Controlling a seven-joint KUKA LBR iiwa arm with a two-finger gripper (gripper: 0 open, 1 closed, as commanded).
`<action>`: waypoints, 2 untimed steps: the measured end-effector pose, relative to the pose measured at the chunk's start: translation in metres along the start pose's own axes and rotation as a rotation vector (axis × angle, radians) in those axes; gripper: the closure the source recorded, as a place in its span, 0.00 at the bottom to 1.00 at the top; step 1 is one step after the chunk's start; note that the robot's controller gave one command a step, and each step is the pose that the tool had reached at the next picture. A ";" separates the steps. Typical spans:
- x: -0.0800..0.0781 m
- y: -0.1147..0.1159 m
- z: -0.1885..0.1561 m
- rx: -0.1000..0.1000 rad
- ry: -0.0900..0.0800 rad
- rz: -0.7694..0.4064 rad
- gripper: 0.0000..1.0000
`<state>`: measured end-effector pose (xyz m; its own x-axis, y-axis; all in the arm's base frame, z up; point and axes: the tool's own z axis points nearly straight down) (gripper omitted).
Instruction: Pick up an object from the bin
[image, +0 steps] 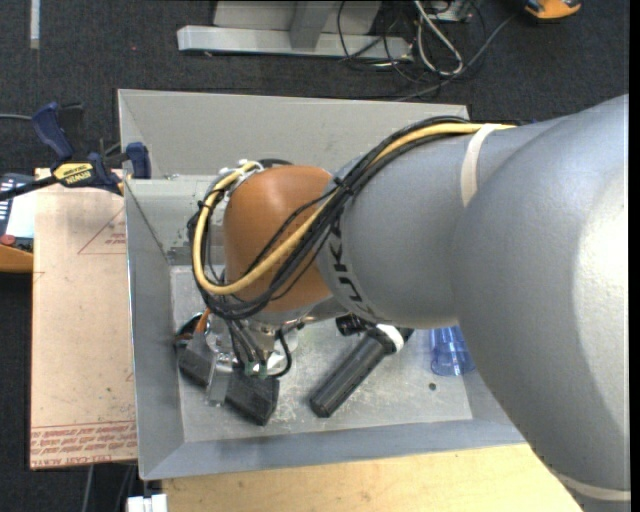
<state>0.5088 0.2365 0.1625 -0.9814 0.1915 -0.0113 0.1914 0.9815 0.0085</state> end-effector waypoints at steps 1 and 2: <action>0.001 -0.029 0.063 0.008 0.015 0.006 0.00; 0.019 -0.006 0.093 -0.006 -0.004 0.285 0.00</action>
Offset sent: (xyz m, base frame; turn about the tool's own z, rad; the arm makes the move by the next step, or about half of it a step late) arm -0.0190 -0.0017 -0.0925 0.2881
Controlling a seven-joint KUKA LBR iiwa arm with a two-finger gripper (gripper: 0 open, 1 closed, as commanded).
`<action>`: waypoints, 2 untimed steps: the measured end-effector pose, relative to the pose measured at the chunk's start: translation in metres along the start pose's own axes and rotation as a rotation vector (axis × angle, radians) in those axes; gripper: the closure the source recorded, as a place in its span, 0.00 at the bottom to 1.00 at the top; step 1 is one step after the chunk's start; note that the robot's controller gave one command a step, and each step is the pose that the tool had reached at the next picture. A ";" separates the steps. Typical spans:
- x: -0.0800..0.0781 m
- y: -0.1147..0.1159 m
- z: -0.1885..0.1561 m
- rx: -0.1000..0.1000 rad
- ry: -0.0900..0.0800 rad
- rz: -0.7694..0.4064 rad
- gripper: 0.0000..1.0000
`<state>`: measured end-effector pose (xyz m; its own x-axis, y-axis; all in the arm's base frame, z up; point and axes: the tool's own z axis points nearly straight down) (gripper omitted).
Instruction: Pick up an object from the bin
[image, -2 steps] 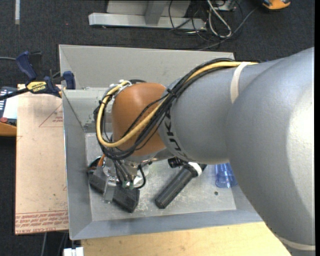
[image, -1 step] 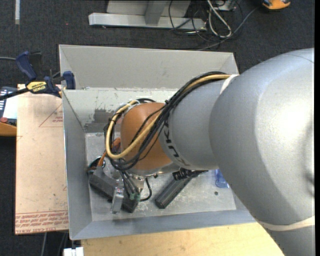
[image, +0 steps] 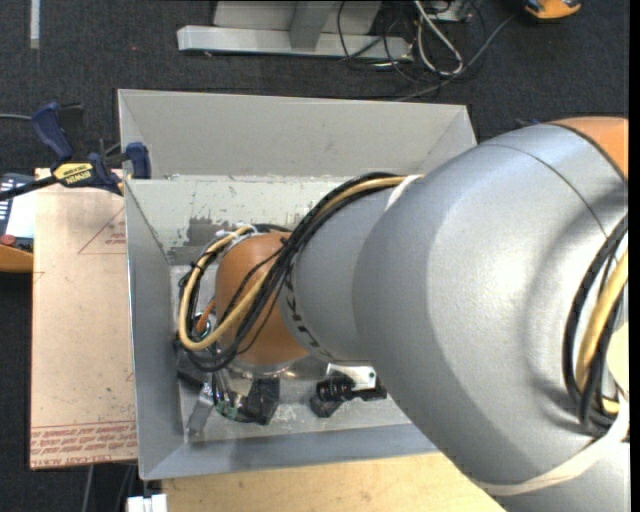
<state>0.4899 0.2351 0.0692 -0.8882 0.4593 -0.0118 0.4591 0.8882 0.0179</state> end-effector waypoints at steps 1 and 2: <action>-0.009 -0.011 -0.001 0.012 0.009 -0.034 1.00; -0.009 -0.011 -0.001 0.012 0.010 -0.034 1.00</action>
Offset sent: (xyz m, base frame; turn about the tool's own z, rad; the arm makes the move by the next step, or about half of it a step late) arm 0.0000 0.0000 0.0000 0.0000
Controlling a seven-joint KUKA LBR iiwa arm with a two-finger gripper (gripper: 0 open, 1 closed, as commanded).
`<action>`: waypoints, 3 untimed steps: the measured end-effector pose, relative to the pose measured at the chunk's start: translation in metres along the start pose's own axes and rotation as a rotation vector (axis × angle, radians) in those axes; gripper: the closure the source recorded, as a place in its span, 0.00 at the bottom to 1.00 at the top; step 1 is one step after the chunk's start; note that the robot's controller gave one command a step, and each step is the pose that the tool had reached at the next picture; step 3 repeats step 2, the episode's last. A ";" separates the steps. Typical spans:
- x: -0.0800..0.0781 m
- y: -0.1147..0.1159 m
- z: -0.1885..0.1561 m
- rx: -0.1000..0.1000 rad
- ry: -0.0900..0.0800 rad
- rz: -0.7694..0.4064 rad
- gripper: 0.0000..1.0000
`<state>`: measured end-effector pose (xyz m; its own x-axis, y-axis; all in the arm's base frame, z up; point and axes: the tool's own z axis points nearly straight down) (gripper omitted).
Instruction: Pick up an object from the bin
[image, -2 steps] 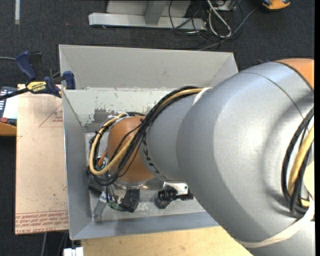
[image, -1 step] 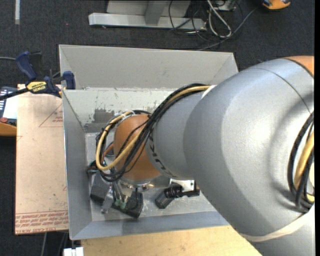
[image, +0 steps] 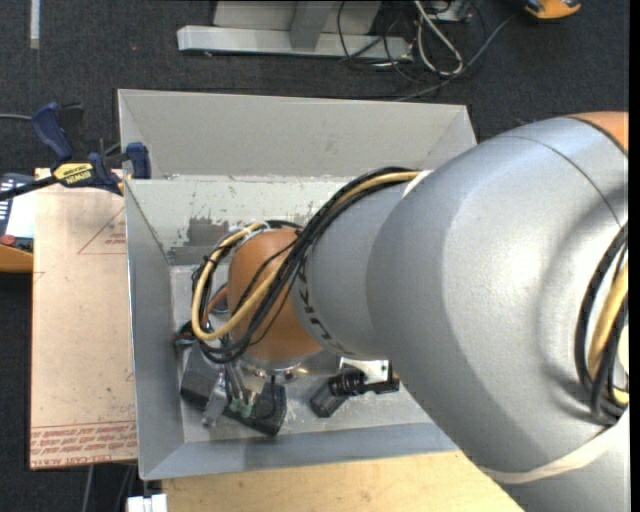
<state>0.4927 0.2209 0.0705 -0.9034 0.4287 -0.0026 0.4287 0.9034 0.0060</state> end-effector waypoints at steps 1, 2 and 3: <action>0.002 -0.003 -0.039 0.010 0.008 -0.002 1.00; 0.002 -0.001 -0.082 0.007 0.006 -0.003 1.00; 0.002 -0.001 -0.082 0.007 0.006 -0.003 1.00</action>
Offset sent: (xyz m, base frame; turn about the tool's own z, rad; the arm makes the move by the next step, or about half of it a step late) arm -0.0039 -0.0018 0.0340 -0.0004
